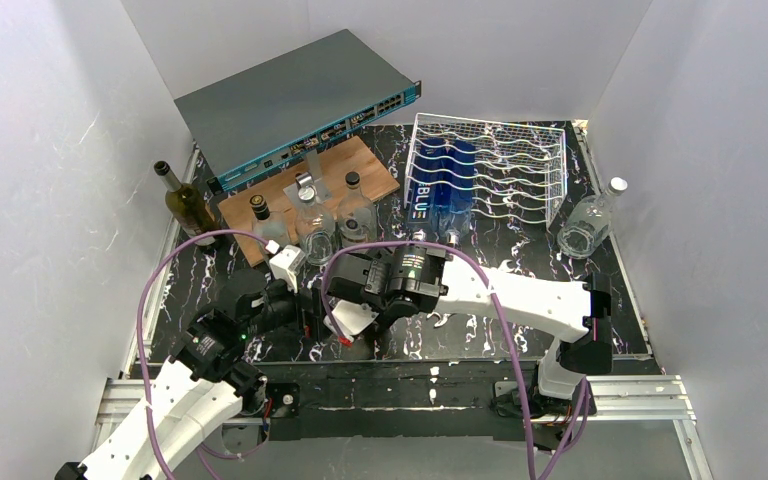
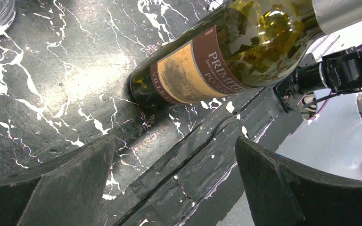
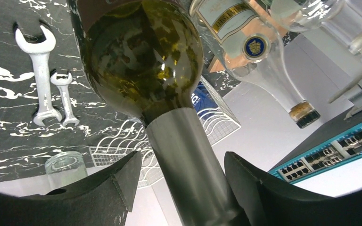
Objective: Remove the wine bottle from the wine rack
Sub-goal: Place the wine bottle at the center of the board.
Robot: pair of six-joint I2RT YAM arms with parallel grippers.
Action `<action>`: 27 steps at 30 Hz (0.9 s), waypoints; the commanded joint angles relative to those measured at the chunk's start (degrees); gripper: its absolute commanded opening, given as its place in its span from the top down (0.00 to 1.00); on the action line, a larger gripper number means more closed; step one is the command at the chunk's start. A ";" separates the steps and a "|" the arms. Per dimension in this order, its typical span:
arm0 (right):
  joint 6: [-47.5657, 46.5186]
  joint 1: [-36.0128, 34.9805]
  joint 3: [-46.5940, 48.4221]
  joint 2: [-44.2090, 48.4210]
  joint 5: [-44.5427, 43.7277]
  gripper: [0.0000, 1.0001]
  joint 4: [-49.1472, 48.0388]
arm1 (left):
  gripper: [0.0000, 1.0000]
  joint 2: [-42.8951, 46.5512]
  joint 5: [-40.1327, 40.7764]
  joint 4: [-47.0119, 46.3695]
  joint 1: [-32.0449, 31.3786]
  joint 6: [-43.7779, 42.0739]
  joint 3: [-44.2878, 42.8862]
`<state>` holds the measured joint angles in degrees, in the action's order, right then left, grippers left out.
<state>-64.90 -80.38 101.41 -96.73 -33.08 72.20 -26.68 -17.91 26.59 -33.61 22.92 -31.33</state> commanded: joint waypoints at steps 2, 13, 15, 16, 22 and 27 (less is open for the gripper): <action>-20.11 -0.30 2.91 0.20 -2.57 0.26 -1.49 | 0.01 0.05 0.05 -0.49 -0.23 -1.12 0.57; -16.61 -0.72 4.92 0.36 0.96 0.24 0.31 | 0.01 -0.17 -1.58 -1.00 -0.23 -1.03 0.31; -16.13 -0.83 4.90 0.55 1.45 0.23 0.55 | 0.01 -0.30 -1.81 -1.17 -0.24 -1.03 0.26; -15.87 -0.91 5.05 0.62 1.55 0.23 0.59 | 0.01 -0.31 -1.86 -1.19 -0.26 -1.03 0.22; -14.20 -1.01 7.14 1.07 2.68 0.19 0.83 | 0.01 0.08 -1.95 -1.19 -0.25 -0.95 0.17; -12.98 -1.01 7.08 1.83 3.11 0.18 0.66 | 0.01 0.12 -1.86 -1.19 -0.23 -0.77 0.13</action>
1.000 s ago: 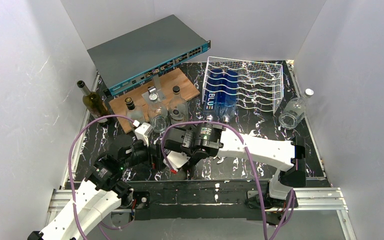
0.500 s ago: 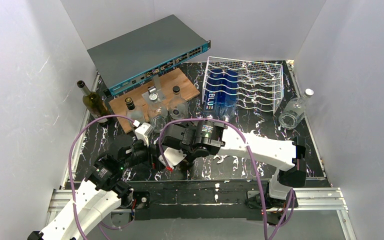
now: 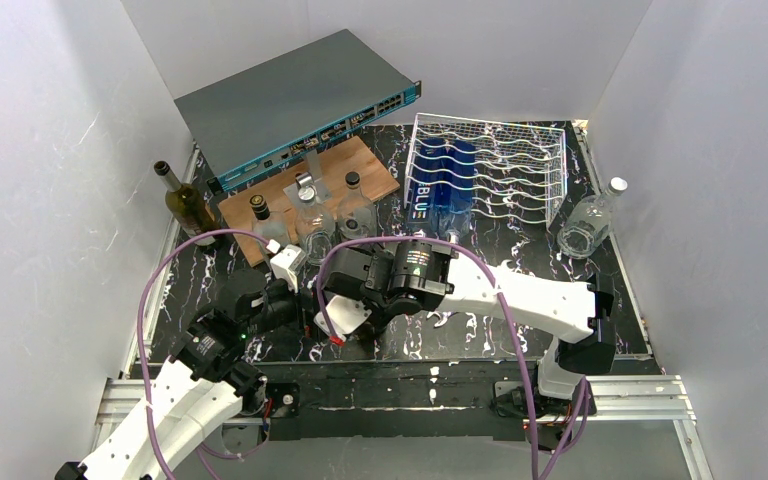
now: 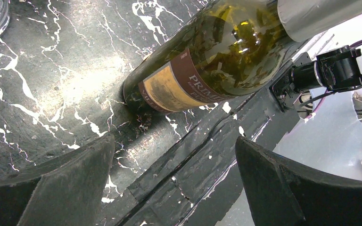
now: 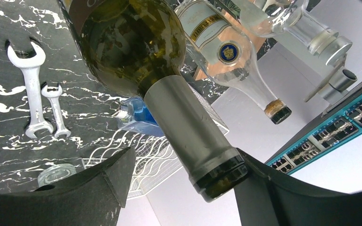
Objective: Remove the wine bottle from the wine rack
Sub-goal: Place the wine bottle at the center of the board.
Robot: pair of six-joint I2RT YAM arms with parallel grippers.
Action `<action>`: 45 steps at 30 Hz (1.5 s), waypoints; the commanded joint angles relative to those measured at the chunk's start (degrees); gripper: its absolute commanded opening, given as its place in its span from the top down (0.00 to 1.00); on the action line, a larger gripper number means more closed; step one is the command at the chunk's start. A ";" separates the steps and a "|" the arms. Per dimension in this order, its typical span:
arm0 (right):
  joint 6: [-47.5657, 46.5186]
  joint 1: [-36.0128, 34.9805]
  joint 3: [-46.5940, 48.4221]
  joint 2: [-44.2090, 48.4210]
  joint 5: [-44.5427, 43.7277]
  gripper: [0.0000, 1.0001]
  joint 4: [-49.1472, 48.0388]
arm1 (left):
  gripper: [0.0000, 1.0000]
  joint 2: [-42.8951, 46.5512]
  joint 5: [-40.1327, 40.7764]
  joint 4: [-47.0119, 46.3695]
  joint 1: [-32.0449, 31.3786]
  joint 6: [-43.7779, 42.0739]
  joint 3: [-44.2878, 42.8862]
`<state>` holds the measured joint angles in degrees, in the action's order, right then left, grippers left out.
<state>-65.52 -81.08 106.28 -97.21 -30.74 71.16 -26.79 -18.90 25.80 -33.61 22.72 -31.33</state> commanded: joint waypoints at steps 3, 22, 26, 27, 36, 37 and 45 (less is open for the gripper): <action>-11.75 -0.31 1.92 2.60 0.43 0.18 1.21 | 0.01 -0.06 -0.93 -0.40 -0.23 -0.48 -0.11; -8.91 -0.31 7.71 1.41 2.08 0.06 0.15 | 0.01 -0.05 -1.65 -0.40 -0.23 -0.48 -0.22; -7.79 -0.31 8.64 1.80 2.18 0.03 0.38 | 0.01 0.39 -1.75 -0.08 -0.24 -0.65 -0.39; -7.31 -0.31 8.74 1.98 2.24 0.03 0.43 | 0.01 0.48 -1.75 0.02 -0.24 -0.62 -0.40; -3.25 2.07 11.01 3.70 4.75 0.02 1.70 | 0.01 2.00 -2.57 0.15 -0.25 -0.98 -1.28; -2.71 2.52 11.20 3.96 5.14 0.02 1.75 | 0.01 2.14 -2.70 0.21 -0.24 -1.08 -1.47; 0.72 7.87 10.59 5.97 8.31 0.02 0.18 | 0.01 2.44 -3.41 0.74 -0.25 -1.62 -2.73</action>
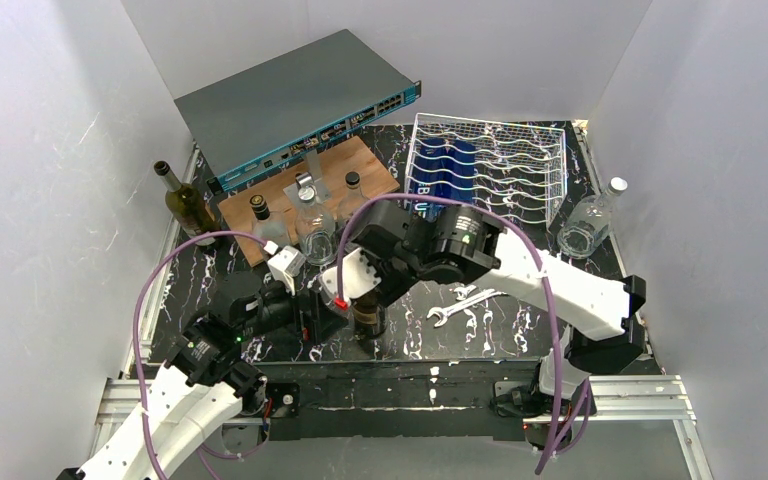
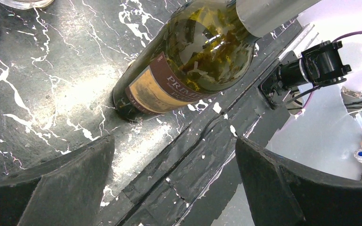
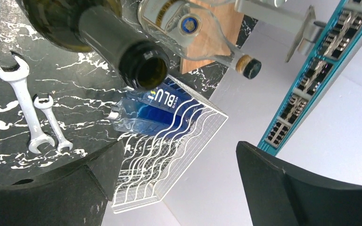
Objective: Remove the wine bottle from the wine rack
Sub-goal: Place the wine bottle at the center of the board, then move the wine bottle to the center of the board.
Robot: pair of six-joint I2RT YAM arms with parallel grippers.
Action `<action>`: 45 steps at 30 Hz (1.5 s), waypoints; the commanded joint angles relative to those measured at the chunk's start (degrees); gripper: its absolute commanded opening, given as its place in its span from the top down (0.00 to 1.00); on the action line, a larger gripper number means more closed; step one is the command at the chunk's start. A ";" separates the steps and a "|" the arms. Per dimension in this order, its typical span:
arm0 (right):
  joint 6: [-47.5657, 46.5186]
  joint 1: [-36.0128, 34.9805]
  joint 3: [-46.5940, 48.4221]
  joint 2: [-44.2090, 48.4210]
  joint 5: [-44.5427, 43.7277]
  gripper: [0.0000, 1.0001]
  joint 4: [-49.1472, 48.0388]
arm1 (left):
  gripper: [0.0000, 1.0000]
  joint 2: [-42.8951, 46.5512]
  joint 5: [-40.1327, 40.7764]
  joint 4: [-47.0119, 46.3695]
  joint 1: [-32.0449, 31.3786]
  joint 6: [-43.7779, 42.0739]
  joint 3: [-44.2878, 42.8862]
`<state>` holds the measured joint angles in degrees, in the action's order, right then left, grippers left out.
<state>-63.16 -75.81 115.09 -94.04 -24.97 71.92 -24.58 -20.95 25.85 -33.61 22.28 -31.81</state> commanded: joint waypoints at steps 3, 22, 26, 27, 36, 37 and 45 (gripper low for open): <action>0.73 6.71 0.45 3.64 4.02 0.02 -2.90 | 0.01 -0.09 -1.42 0.65 -0.23 -0.92 -2.51; 34.74 46.69 -16.23 8.39 38.73 0.02 -14.54 | 0.01 -0.99 -1.51 -0.78 -0.36 -0.57 -12.66; 37.39 53.09 -20.49 9.92 47.85 0.02 -14.86 | 0.01 -5.24 1.16 1.46 -1.51 -3.13 -17.84; 37.15 54.47 -21.57 10.30 50.01 0.02 -14.69 | 0.01 -6.53 2.10 1.90 -2.26 -3.71 -19.16; 43.64 58.53 -44.22 22.86 61.26 0.02 -34.65 | 0.01 -17.04 28.72 4.03 -22.28 -11.57 -28.10; 44.03 59.52 -45.45 23.49 61.33 0.02 -36.05 | 0.01 -18.14 32.01 3.95 -24.63 -12.58 -28.47; 49.02 64.21 -57.60 27.81 62.65 0.02 -47.10 | 0.01 -24.98 48.38 -1.15 -33.99 -14.58 -28.44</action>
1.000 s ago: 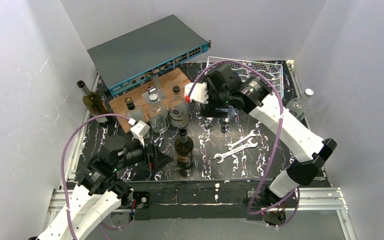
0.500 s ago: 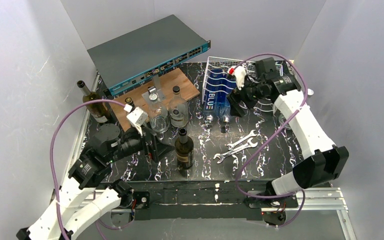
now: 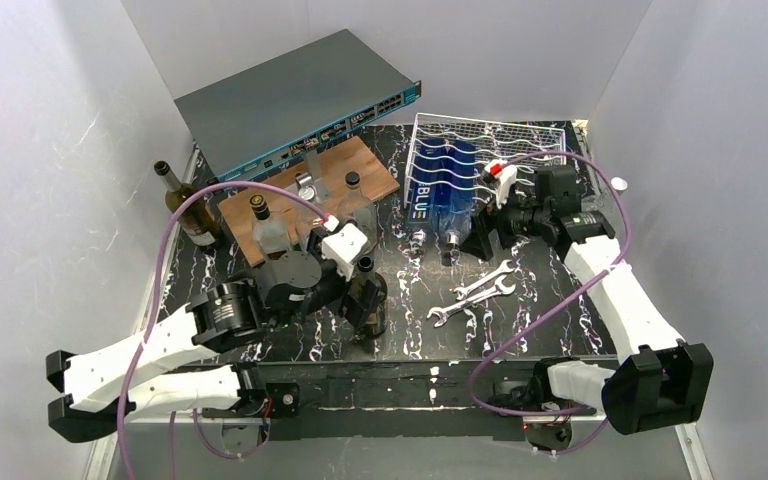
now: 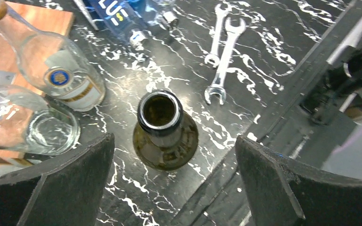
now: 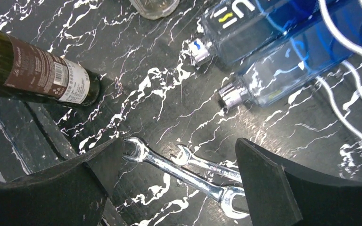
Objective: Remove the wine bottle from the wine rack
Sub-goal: Move the wine bottle to the center of the board.
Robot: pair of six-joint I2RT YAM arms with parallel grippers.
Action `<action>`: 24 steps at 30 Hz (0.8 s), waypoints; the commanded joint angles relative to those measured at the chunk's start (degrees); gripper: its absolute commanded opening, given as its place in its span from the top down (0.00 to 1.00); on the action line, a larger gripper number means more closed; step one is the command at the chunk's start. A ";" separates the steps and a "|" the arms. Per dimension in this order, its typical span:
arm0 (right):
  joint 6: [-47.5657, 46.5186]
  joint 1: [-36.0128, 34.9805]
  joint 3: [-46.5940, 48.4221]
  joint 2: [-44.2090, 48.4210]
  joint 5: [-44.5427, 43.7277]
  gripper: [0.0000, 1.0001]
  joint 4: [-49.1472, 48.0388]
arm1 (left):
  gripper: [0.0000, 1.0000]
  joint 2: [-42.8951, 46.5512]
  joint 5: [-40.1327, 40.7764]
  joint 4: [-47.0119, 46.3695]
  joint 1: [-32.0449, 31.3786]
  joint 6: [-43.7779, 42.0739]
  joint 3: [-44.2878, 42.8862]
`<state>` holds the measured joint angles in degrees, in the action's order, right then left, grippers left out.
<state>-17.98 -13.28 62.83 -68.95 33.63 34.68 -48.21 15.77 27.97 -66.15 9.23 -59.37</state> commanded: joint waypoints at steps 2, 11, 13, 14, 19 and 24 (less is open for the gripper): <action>4.06 2.99 -7.40 3.29 4.87 0.02 -11.81 | 0.01 -2.25 12.49 -5.24 -1.68 -0.50 -0.26; 6.46 8.92 -16.14 6.84 11.75 0.02 -19.17 | 0.09 -6.93 18.16 -7.58 -3.56 2.16 -0.64; 6.27 9.28 -16.33 7.27 11.93 0.02 -19.21 | 0.13 -7.16 19.74 -7.38 -3.87 2.64 -0.31; 6.15 9.41 -16.45 7.37 12.04 0.02 -19.21 | 0.15 -7.24 20.21 -7.13 -3.90 3.08 -0.26; 5.73 9.67 -17.20 7.84 12.25 0.02 -19.47 | 0.27 -7.79 21.87 -5.06 -4.07 5.25 -0.63; 5.58 9.78 -17.21 8.28 12.33 0.02 -19.30 | 0.40 -9.27 23.75 -3.06 -4.08 6.21 -1.47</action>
<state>-12.19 -3.86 45.93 -62.22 44.36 17.80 -56.58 35.35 22.79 -69.93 13.61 -59.35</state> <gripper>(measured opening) 0.983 0.654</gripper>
